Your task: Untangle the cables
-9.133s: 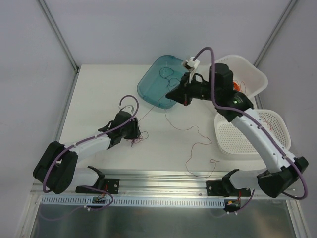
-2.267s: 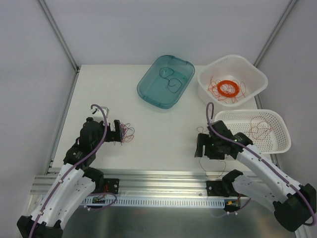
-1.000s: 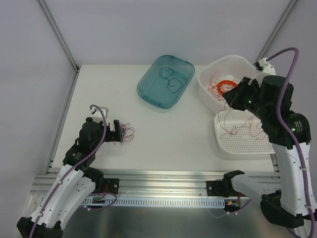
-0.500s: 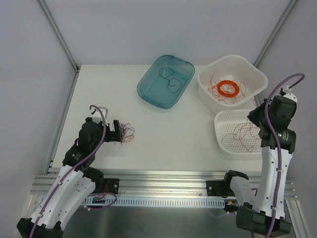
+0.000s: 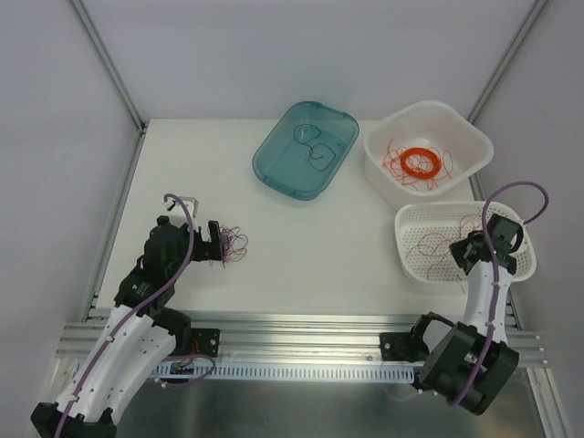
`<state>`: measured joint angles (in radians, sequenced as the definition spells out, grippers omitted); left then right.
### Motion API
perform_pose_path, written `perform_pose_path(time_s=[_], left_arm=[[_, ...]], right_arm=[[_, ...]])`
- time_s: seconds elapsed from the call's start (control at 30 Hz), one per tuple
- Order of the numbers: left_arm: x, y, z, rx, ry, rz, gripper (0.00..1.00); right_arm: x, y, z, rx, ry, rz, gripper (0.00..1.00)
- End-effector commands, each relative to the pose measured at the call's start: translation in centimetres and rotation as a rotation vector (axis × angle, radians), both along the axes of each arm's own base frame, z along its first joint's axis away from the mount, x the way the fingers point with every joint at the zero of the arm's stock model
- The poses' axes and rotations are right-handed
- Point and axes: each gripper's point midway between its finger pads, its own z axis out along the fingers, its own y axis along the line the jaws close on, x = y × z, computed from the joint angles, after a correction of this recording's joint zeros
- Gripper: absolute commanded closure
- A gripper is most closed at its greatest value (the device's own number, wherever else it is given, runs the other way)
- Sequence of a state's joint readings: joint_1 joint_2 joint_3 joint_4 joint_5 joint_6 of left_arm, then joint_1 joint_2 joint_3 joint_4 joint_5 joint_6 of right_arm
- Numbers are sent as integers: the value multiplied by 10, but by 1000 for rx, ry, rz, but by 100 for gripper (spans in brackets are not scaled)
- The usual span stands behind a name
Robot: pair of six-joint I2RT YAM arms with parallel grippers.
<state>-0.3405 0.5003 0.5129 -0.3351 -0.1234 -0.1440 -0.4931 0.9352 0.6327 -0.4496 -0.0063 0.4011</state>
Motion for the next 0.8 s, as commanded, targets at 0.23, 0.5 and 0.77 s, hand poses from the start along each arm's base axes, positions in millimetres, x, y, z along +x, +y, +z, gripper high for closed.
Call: perform_pose_path(time_s=[0.23,0.5,0.77], left_arm=[[2,-1,10,-1,-39,-11,1],[2,-3,6,-5,-16,-16,1],[3,-6,1,-41,14,-2,1]], right_arm=[[-2,-8,15,21,64,-48,55],[-11,-12,109,-220,8,29,12],[-14,2,161,-384,-54,181,4]])
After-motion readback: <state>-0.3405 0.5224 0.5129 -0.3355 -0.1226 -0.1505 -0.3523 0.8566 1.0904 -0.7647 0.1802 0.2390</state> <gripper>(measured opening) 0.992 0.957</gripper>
